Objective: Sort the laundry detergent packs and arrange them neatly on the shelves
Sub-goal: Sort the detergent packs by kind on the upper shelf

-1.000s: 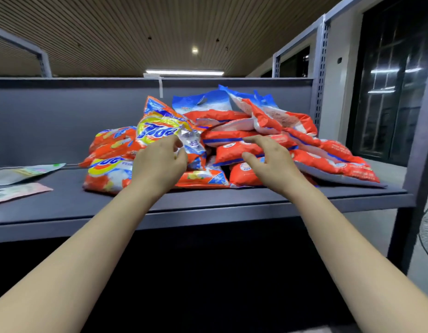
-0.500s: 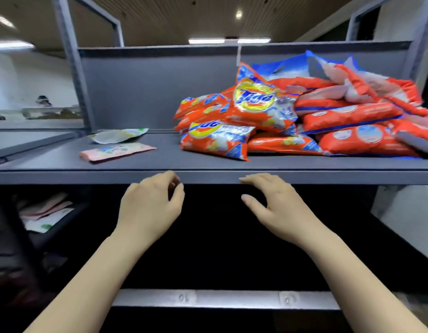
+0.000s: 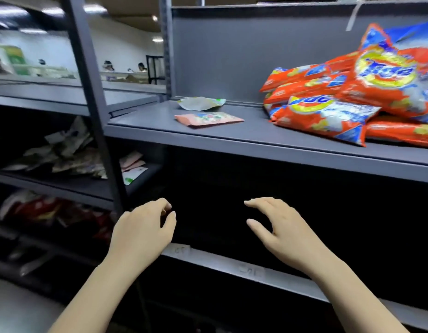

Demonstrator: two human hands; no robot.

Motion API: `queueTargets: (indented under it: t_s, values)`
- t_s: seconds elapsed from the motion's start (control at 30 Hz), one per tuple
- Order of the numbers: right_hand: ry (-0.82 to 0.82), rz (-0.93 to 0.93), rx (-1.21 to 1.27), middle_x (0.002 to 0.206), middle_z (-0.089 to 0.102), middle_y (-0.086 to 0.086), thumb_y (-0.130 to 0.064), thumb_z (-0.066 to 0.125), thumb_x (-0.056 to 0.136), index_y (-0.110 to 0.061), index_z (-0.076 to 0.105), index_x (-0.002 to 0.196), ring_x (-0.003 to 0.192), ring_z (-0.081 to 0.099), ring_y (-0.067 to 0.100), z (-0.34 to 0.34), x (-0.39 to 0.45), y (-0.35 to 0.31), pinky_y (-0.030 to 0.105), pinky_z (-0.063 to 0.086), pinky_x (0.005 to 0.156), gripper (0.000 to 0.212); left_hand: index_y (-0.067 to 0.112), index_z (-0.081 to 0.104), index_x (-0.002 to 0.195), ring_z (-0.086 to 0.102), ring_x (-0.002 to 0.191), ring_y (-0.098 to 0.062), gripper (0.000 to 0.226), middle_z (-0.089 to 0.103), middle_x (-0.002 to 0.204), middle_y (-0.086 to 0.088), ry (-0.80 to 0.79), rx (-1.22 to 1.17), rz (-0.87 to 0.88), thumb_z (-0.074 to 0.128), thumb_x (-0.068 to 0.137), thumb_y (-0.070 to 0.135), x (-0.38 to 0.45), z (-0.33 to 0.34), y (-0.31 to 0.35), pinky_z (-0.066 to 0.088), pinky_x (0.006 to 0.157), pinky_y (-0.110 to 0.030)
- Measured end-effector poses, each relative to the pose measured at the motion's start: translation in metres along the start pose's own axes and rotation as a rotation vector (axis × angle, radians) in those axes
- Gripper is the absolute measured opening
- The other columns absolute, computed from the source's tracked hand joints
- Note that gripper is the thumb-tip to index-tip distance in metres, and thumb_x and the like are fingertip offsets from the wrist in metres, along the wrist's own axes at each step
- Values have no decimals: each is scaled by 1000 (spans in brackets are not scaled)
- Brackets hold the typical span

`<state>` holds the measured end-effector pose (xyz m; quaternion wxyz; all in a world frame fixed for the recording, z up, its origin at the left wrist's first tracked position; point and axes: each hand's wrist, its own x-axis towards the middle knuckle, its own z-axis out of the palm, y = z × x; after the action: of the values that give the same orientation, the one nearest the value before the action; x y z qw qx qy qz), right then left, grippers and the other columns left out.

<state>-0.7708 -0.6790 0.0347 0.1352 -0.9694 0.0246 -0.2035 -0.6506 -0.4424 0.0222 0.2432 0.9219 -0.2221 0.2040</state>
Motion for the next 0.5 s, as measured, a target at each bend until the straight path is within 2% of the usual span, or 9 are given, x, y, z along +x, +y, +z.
queueTargets:
  t_s: [0.23, 0.4, 0.5]
  values:
    - [-94, -109, 44, 133, 48, -19, -42, 46, 96, -32, 47, 134, 125, 40, -1, 61, 52, -52, 16, 28, 102, 40, 31, 57, 106, 61, 90, -14, 20, 66, 97, 10, -10, 106, -97, 45, 92, 42, 3, -12, -83, 35, 69, -28]
    - [-112, -174, 117, 134, 48, -20, -42, 45, 96, -33, 46, 135, 125, 40, -1, 106, 103, -95, 17, 29, 104, 40, 31, 56, 111, 54, 78, -13, 25, 63, 94, 13, -24, 169, -148, 44, 94, 44, 34, -25, -146, 36, 72, -28]
    - [-119, -218, 158, 135, 47, -19, -42, 45, 96, -33, 45, 135, 126, 39, 0, 130, 138, -125, 18, 30, 104, 40, 31, 55, 113, 56, 79, -13, 26, 65, 97, 11, -24, 191, -165, 43, 94, 44, 59, -35, -183, 40, 73, -29]
